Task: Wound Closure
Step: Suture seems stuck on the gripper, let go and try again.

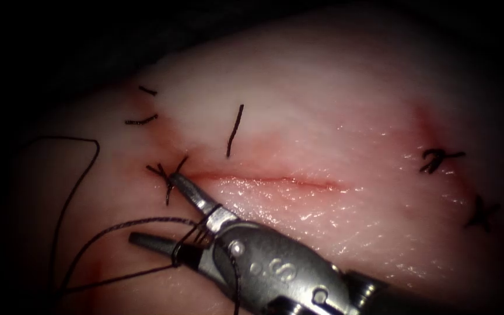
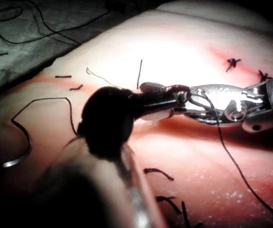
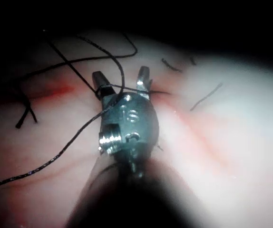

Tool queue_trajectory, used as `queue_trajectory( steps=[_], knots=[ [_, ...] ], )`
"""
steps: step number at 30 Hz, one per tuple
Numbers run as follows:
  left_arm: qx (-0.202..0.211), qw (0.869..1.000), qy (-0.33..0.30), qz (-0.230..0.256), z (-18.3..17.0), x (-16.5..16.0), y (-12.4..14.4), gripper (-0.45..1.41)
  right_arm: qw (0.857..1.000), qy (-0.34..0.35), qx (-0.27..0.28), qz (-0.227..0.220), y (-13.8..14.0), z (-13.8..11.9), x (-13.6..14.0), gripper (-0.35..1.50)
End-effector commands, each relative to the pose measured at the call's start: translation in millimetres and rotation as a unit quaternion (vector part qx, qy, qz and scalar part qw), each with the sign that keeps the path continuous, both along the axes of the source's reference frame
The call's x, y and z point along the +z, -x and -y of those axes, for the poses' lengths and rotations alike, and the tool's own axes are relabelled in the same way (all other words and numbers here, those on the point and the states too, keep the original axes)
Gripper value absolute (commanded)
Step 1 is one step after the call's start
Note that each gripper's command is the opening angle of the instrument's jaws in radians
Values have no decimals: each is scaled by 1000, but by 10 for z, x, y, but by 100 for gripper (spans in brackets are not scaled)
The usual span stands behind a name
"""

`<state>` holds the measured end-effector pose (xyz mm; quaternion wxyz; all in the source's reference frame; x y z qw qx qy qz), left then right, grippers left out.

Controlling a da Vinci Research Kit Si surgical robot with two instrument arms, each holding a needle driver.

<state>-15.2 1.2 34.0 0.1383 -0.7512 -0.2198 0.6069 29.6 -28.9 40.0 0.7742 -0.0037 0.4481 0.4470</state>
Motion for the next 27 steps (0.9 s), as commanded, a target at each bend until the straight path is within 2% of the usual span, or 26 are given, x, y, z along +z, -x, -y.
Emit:
queue_trajectory(
  steps=[1,2,5,9,11,15,17,22,24,25,27],
  knots=[
    [16,1000,5,8,-8,2,2,-45,1000,-4,4,-6,-10,-14,1,126],
    [16,1000,5,8,-8,2,2,-45,1000,-4,4,-6,-10,-14,1,126],
    [64,997,30,36,-9,5,-3,-45,1000,-7,1,-11,-8,-20,0,131],
    [-6,998,33,53,-20,24,-4,-45,998,-40,16,-41,-4,-28,-3,131],
    [-4,998,39,53,-22,30,-3,-45,997,-52,22,-49,-2,-31,-4,131],
    [70,994,70,36,-19,64,2,-45,992,-74,55,-86,8,-41,-11,128],
    [104,992,65,25,-10,85,8,-45,991,-74,63,-96,13,-46,-15,125],
    [131,991,32,12,12,124,29,-45,990,-74,68,-101,17,-53,-21,118],
    [140,990,29,10,11,132,38,-45,990,-73,68,-101,15,-52,-20,116],
    [150,988,21,4,-1,147,51,-45,990,-73,66,-102,15,-50,-20,113],
    [149,989,16,1,-6,152,55,-45,990,-73,66,-102,15,-50,-21,113]
  ],
)
